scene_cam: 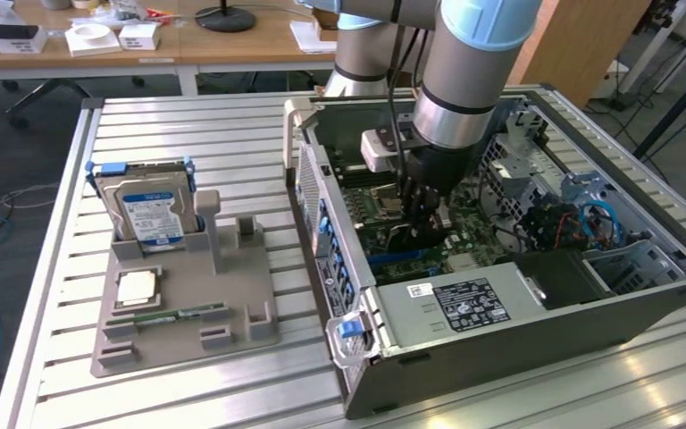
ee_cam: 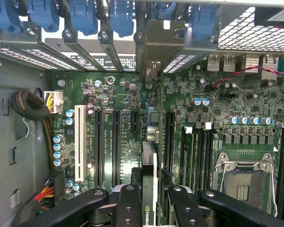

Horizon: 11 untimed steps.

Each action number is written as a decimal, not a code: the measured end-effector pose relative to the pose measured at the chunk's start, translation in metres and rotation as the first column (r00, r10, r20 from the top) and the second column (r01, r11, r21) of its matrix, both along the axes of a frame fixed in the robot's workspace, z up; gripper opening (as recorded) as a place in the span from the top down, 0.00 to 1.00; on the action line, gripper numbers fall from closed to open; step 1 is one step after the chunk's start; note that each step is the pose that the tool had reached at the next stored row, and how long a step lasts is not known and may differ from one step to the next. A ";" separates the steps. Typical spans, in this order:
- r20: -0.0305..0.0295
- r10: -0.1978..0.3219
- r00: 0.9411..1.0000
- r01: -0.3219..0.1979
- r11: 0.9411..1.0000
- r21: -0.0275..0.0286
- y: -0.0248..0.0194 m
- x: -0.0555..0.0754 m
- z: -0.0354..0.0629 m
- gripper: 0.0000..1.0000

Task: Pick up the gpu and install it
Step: 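Insert the gpu into the slot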

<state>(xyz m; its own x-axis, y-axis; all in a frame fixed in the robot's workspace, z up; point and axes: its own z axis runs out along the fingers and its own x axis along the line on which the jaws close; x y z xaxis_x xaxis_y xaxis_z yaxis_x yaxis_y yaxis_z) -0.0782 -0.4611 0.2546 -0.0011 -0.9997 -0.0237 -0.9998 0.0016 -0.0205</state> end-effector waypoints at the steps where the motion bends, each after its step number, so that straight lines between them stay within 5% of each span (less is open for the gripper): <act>1: 0.000 0.000 1.000 0.000 1.000 0.000 0.0000 0.000 0.0000 0.74; 11: -0.006 -0.001 1.000 0.001 1.000 0.000 0.0000 0.000 -0.0003 0.74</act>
